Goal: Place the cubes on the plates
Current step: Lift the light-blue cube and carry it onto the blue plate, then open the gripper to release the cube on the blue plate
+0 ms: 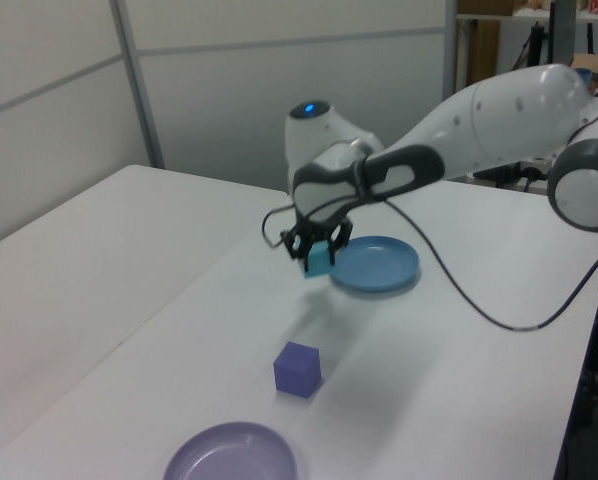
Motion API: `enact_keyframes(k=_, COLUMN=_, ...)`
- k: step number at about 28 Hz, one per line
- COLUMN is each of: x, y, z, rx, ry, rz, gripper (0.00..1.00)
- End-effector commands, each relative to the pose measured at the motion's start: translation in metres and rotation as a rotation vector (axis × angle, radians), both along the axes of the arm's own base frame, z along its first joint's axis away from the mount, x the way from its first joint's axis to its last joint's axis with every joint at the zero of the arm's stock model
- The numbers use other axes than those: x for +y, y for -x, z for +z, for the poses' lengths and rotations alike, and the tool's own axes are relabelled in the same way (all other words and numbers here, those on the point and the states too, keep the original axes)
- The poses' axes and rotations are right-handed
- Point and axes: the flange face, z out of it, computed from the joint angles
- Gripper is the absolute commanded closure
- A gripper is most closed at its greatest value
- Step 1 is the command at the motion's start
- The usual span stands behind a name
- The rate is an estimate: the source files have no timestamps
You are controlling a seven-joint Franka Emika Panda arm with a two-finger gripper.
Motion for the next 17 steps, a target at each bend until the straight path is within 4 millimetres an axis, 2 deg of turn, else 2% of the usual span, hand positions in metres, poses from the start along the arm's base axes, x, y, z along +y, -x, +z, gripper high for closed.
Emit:
enact_keyframes(k=1, x=-0.048, y=0.011, z=0.011, rx=0.001, ry=0.029, rz=-0.022, gripper=0.51)
enact_keyframes(k=2, x=-0.059, y=0.013, z=0.008, rx=0.010, ry=0.039, rz=-0.019, gripper=0.51)
enact_keyframes(k=3, x=-0.080, y=0.018, z=0.002, rx=0.029, ry=0.063, rz=-0.009, gripper=0.50)
enact_keyframes(k=4, x=-0.089, y=0.020, z=-0.002, rx=0.039, ry=0.074, rz=-0.001, gripper=0.50)
enact_keyframes(k=8, x=-0.108, y=0.027, z=-0.013, rx=0.076, ry=0.086, rz=0.026, gripper=0.50)
enact_keyframes(k=9, x=-0.116, y=0.033, z=-0.022, rx=0.101, ry=0.083, rz=0.043, gripper=0.50)
enact_keyframes(k=13, x=-0.116, y=0.041, z=-0.039, rx=0.144, ry=0.074, rz=0.079, gripper=0.50)
enact_keyframes(k=17, x=-0.115, y=0.042, z=-0.045, rx=0.157, ry=0.071, rz=0.083, gripper=0.30)
